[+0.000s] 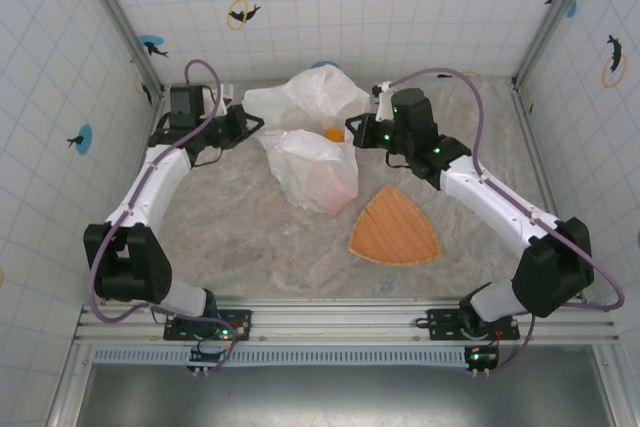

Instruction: Place the fruits into the plastic bag

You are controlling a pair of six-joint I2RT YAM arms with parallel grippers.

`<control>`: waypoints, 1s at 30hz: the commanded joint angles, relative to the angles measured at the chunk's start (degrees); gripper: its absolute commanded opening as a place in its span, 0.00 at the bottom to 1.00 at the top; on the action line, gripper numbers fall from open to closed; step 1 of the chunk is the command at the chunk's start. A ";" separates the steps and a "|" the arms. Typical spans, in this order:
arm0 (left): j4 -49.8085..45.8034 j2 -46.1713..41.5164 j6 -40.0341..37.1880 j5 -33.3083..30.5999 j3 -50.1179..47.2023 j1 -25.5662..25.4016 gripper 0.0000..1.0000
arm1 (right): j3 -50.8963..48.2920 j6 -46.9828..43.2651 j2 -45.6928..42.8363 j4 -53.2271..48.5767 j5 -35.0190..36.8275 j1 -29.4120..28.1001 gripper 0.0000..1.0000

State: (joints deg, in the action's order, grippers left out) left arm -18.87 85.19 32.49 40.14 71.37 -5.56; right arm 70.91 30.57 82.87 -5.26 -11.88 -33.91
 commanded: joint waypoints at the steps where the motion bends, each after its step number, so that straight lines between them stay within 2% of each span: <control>1: 5.09 -2.72 4.37 4.20 2.45 0.38 0.00 | 6.59 -1.97 -1.73 1.17 0.89 -1.24 0.00; 5: 7.03 -4.14 6.41 5.85 2.37 0.38 0.00 | 9.52 -2.35 -2.44 0.75 1.24 -1.84 0.00; 9: 5.84 -4.09 5.26 5.17 1.63 0.38 0.00 | 9.80 -2.30 -2.72 0.73 1.59 -2.21 0.00; 19: -0.71 0.49 -1.99 -2.85 -1.71 0.38 0.00 | 5.39 -4.51 0.80 -1.94 5.13 -0.63 0.00; 24: -0.82 1.08 -3.08 -4.74 -2.48 0.38 0.00 | 3.55 -4.28 4.79 -3.55 1.90 1.47 0.01; 30: 0.13 0.18 -3.03 -5.93 -2.29 0.38 0.08 | 3.91 -5.03 6.21 -4.73 0.21 1.96 0.07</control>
State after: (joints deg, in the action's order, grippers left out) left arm -19.14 86.26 31.24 35.64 68.97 -5.56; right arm 74.91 26.52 89.78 -10.11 -10.15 -32.03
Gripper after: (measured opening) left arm 0.073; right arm 0.069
